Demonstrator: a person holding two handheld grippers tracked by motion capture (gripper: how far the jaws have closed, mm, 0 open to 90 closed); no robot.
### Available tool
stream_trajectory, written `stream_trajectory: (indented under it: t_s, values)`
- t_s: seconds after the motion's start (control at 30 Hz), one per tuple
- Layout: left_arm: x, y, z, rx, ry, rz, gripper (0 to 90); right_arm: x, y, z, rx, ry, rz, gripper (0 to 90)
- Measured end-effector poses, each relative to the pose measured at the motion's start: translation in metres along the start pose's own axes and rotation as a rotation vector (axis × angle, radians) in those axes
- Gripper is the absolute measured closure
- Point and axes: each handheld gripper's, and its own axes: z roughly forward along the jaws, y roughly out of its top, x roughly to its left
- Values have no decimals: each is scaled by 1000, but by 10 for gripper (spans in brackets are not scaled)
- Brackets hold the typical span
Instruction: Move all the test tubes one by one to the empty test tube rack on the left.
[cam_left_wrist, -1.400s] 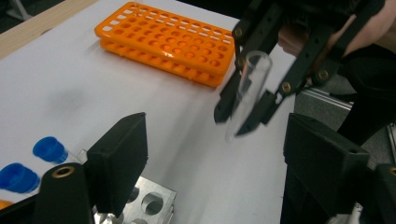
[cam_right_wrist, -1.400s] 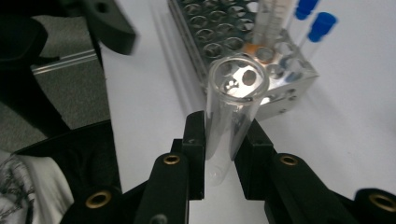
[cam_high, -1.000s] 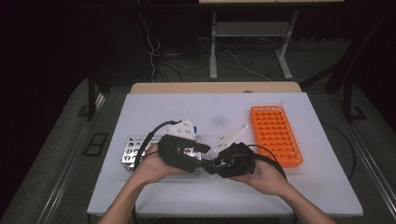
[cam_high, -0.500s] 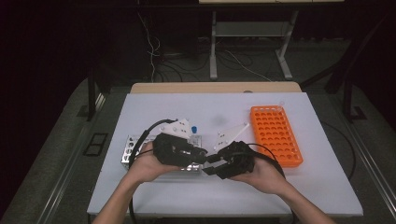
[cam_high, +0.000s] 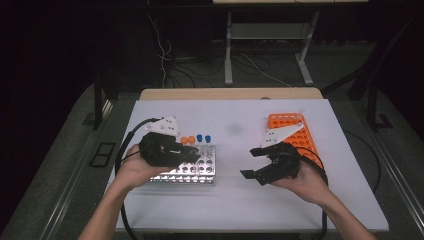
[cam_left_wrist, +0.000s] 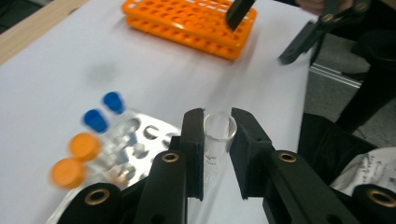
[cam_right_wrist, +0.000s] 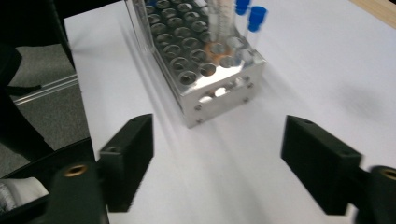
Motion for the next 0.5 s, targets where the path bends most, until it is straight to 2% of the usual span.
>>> stream_trajectory:
  t_s: [0.1, 0.2, 0.23, 0.27, 0.5]
  values:
    - [6, -2, -7, -5, 21, -13, 747, -5, -7, -6, -3, -15, 31, 101]
    - [12, -4, -12, -6, 49, -23, 747, -10, -16, -13, -12, -26, 63, 91]
    - [15, -5, -13, -7, 55, -25, 747, -12, -19, -14, -18, -28, 75, 24]
    - [17, -5, -14, -5, 63, -29, 748, -14, -23, -16, -15, -28, 85, 5]
    - [31, -10, -17, -2, 110, -49, 748, -31, -48, -30, -52, -64, 153, 4]
